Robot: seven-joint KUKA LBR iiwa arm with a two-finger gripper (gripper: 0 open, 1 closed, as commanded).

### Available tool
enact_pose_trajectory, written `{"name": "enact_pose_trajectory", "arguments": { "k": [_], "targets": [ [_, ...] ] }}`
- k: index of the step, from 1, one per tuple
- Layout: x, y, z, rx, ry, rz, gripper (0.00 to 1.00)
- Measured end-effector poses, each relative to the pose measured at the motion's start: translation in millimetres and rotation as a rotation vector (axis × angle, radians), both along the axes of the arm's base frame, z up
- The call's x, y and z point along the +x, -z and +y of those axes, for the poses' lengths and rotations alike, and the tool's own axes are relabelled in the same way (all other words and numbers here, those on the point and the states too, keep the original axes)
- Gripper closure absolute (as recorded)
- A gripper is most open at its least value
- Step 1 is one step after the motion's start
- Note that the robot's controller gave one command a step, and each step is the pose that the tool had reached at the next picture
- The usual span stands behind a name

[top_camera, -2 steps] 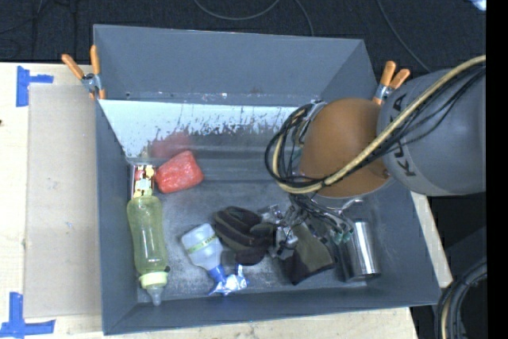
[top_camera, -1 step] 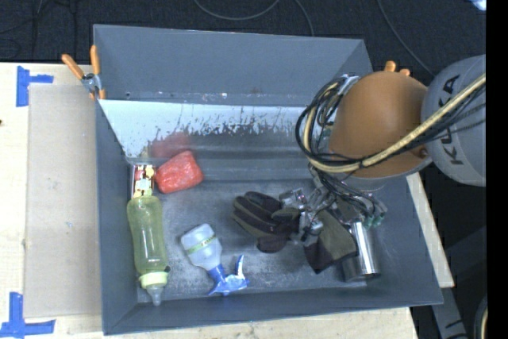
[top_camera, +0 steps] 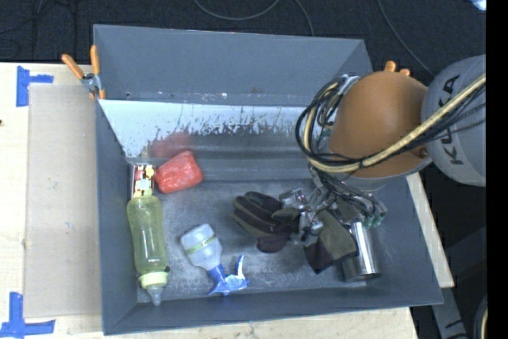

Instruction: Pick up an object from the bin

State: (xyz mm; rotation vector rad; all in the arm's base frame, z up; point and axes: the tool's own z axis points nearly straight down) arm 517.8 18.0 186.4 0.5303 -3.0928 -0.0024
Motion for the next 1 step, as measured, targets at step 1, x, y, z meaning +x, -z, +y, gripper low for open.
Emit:
{"name": "enact_pose_trajectory", "arguments": {
  "k": [1],
  "targets": [
    [-2.8,-48.6,3.7,0.000,0.000,0.007,1.00]
  ]
}}
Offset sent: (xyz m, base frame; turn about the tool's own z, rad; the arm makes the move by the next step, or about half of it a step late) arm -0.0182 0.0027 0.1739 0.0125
